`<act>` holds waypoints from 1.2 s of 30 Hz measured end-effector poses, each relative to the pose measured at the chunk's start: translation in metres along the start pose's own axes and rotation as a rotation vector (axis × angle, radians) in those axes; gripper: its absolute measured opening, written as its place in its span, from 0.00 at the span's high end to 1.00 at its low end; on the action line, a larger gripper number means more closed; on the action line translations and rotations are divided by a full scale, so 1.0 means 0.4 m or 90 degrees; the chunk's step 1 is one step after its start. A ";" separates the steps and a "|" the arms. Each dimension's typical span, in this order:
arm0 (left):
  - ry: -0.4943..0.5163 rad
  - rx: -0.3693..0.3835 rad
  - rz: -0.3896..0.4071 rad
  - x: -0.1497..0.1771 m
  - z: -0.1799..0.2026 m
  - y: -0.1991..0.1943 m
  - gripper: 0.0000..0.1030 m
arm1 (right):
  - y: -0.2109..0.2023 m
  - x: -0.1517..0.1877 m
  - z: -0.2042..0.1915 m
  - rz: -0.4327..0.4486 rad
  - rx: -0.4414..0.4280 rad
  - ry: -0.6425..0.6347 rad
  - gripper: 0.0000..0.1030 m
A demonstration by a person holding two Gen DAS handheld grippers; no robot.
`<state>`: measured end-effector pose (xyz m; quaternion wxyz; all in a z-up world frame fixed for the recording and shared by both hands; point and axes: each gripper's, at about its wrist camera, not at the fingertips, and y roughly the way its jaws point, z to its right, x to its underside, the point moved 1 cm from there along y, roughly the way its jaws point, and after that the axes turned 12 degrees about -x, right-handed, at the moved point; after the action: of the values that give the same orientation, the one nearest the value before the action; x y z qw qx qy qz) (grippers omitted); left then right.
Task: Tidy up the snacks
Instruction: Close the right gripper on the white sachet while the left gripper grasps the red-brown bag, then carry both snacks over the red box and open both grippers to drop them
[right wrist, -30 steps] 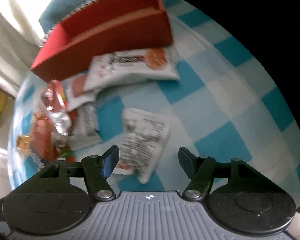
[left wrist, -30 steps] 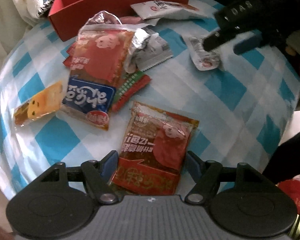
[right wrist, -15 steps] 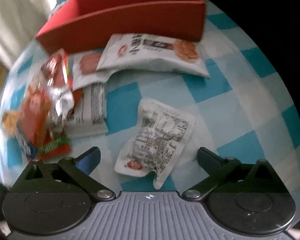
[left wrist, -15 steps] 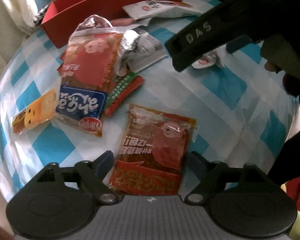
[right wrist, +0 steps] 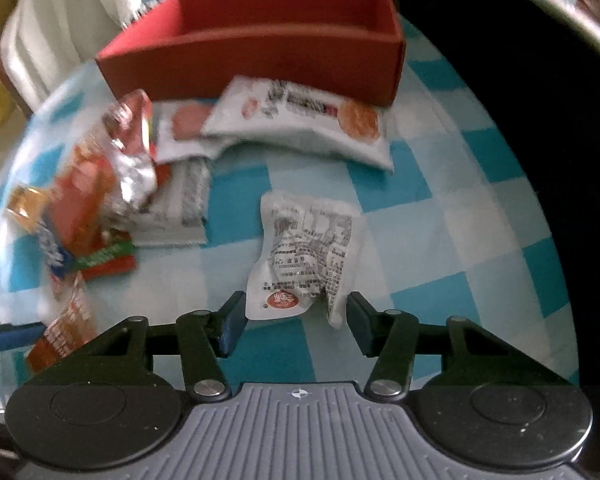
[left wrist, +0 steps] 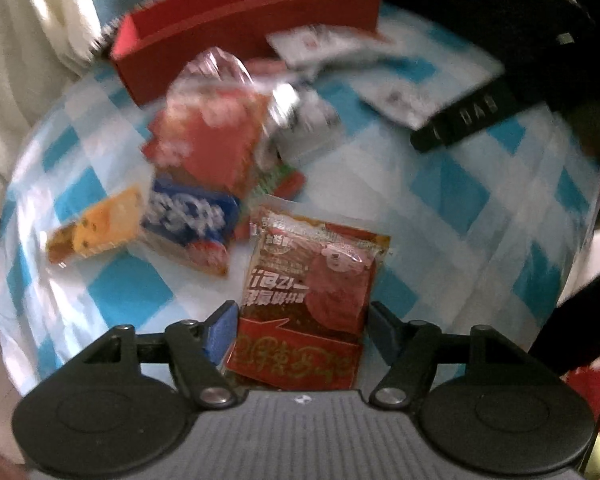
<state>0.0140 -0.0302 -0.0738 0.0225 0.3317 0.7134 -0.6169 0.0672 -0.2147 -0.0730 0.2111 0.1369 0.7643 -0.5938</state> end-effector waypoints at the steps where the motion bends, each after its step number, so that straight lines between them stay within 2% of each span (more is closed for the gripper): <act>1: -0.014 -0.001 0.011 -0.005 -0.008 -0.010 0.39 | -0.014 0.000 -0.003 0.011 -0.006 0.001 0.41; 7: -0.066 0.000 0.031 -0.031 -0.044 -0.028 0.39 | -0.063 -0.007 -0.020 0.055 -0.037 0.011 0.41; 16: -0.098 0.013 0.085 -0.070 -0.060 -0.070 0.39 | -0.108 -0.017 -0.029 0.106 -0.063 0.019 0.41; 28: -0.178 -0.005 0.121 -0.148 -0.137 -0.064 0.39 | -0.110 -0.060 -0.046 0.133 -0.080 0.012 0.41; 36: -0.189 -0.011 0.137 -0.204 -0.152 -0.051 0.39 | -0.123 -0.098 -0.046 0.163 -0.091 0.014 0.41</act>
<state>0.0902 -0.0126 -0.0058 0.1963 0.3113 0.6679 -0.6470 0.0757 -0.2080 -0.0084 0.2860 0.2240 0.7832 -0.5046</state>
